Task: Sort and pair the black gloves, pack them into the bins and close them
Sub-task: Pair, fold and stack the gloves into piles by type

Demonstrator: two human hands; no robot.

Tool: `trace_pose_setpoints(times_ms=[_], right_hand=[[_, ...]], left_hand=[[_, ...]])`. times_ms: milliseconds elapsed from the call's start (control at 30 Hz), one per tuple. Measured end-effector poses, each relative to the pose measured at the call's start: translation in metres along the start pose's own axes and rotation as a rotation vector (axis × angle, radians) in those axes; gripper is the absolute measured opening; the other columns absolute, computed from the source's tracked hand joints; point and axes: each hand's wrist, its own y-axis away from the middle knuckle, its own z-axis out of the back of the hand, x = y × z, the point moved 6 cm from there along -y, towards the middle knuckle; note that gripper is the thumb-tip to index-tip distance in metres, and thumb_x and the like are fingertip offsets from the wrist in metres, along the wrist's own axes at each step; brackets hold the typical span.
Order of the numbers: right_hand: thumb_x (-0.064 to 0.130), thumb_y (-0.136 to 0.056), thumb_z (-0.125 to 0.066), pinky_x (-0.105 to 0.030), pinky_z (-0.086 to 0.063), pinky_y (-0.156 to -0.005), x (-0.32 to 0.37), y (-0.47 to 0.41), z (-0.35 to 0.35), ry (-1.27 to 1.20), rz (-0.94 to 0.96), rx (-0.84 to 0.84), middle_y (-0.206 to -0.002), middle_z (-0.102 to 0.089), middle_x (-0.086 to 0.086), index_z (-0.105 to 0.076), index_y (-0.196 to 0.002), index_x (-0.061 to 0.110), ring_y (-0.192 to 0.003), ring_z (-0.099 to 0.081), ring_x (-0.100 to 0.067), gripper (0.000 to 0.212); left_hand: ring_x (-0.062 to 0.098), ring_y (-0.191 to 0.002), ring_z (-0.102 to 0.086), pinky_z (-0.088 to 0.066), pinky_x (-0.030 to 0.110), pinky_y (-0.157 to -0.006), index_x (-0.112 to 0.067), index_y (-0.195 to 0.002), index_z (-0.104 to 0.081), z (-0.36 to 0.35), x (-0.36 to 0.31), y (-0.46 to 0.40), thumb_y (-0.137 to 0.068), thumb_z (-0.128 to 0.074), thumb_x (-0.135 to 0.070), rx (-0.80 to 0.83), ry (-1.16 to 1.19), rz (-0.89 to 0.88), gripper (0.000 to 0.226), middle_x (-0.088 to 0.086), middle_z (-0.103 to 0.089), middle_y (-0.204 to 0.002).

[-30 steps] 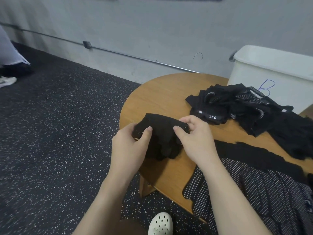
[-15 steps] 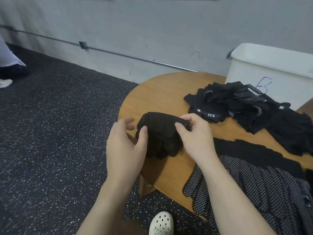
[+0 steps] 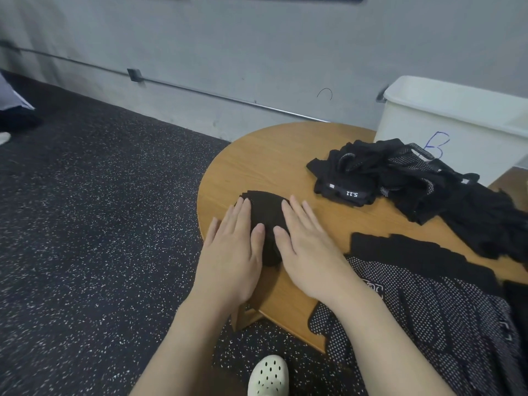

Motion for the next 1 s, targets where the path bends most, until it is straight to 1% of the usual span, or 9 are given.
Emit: trace_pose_setpoints(times_ms=[200,333,433,533,633,667,733,867,1000], right_hand=[[0.049,-0.11,-0.013,-0.027,0.01,-0.121,0.002,0.002,-0.003,0.051,-0.039,0.015,-0.17,0.018,0.011,0.007,-0.164,0.026,-0.154,0.019,-0.006,0.062],[0.054,-0.108,-0.016,-0.03,0.01,-0.123,0.004,0.023,0.005,0.096,-0.027,0.009,-0.171,0.015,0.009,0.005,-0.164,0.027,-0.156,0.016,-0.007,0.066],[0.051,-0.109,-0.02,-0.025,0.011,-0.121,0.006,0.042,0.015,0.048,0.009,-0.016,-0.172,0.004,0.01,-0.009,-0.165,0.026,-0.155,0.012,-0.003,0.062],[0.041,-0.111,-0.028,-0.024,0.007,-0.122,0.003,0.06,0.033,0.047,0.05,-0.11,-0.171,-0.014,0.009,-0.035,-0.159,0.024,-0.157,0.001,-0.004,0.052],[0.029,-0.108,-0.044,-0.028,-0.019,-0.124,-0.02,0.063,0.064,0.027,0.0,-0.206,-0.159,-0.044,0.003,-0.061,-0.139,0.019,-0.151,-0.029,-0.014,0.037],[0.026,-0.106,-0.049,-0.027,-0.031,-0.115,-0.031,0.059,0.076,0.031,-0.027,-0.24,-0.15,-0.052,0.001,-0.065,-0.132,0.018,-0.143,-0.042,-0.017,0.031],[0.022,-0.103,-0.057,-0.025,-0.039,-0.097,-0.051,0.048,0.099,0.057,-0.077,-0.305,-0.135,-0.062,0.001,-0.068,-0.125,0.015,-0.126,-0.056,-0.019,0.026],[0.016,-0.099,-0.063,-0.033,-0.042,-0.106,-0.075,0.025,0.118,0.102,-0.077,-0.3,-0.133,-0.065,-0.003,-0.066,-0.13,0.012,-0.126,-0.058,-0.024,0.031],[0.018,-0.094,-0.069,-0.036,-0.038,-0.111,-0.081,0.003,0.123,0.173,-0.034,-0.247,-0.143,-0.059,-0.007,-0.059,-0.141,0.011,-0.134,-0.053,-0.026,0.048]], left_hand=[[0.007,-0.159,-0.002,0.0,0.034,-0.129,-0.021,-0.166,-0.005,-0.002,-0.001,0.002,-0.11,-0.015,-0.044,-0.011,-0.028,0.064,0.062,-0.006,-0.008,-0.173],[0.013,-0.16,-0.004,0.0,0.034,-0.129,-0.017,-0.166,-0.008,0.002,-0.011,0.02,-0.109,-0.019,-0.042,-0.111,0.072,0.113,0.062,-0.001,-0.013,-0.173],[0.016,-0.16,0.0,0.003,0.033,-0.128,-0.018,-0.165,-0.011,0.003,-0.028,0.038,-0.109,-0.021,-0.04,-0.187,0.118,0.07,0.062,0.001,-0.011,-0.173],[0.013,-0.16,-0.003,0.0,0.033,-0.13,-0.017,-0.164,-0.022,0.007,-0.051,0.053,-0.11,-0.027,-0.033,-0.233,0.141,-0.062,0.056,0.0,-0.016,-0.172],[0.001,-0.157,-0.009,-0.005,0.028,-0.13,-0.019,-0.161,-0.033,0.0,-0.08,0.065,-0.111,-0.032,-0.024,-0.141,0.212,-0.247,0.05,-0.007,-0.026,-0.168],[-0.001,-0.156,-0.009,-0.003,0.026,-0.129,-0.021,-0.161,-0.035,-0.006,-0.09,0.069,-0.111,-0.032,-0.022,-0.091,0.197,-0.311,0.05,-0.008,-0.027,-0.168],[-0.004,-0.154,-0.009,0.001,0.022,-0.128,-0.025,-0.16,-0.035,-0.021,-0.102,0.078,-0.111,-0.034,-0.023,-0.001,0.178,-0.389,0.05,-0.012,-0.027,-0.168],[-0.002,-0.155,-0.015,-0.008,0.026,-0.129,-0.03,-0.16,-0.035,-0.041,-0.112,0.081,-0.11,-0.038,-0.024,0.072,0.159,-0.437,0.05,-0.015,-0.027,-0.167],[0.001,-0.156,-0.016,-0.002,0.024,-0.128,-0.03,-0.161,-0.031,-0.05,-0.118,0.072,-0.11,-0.034,-0.027,0.081,0.102,-0.462,0.051,-0.013,-0.026,-0.168]])
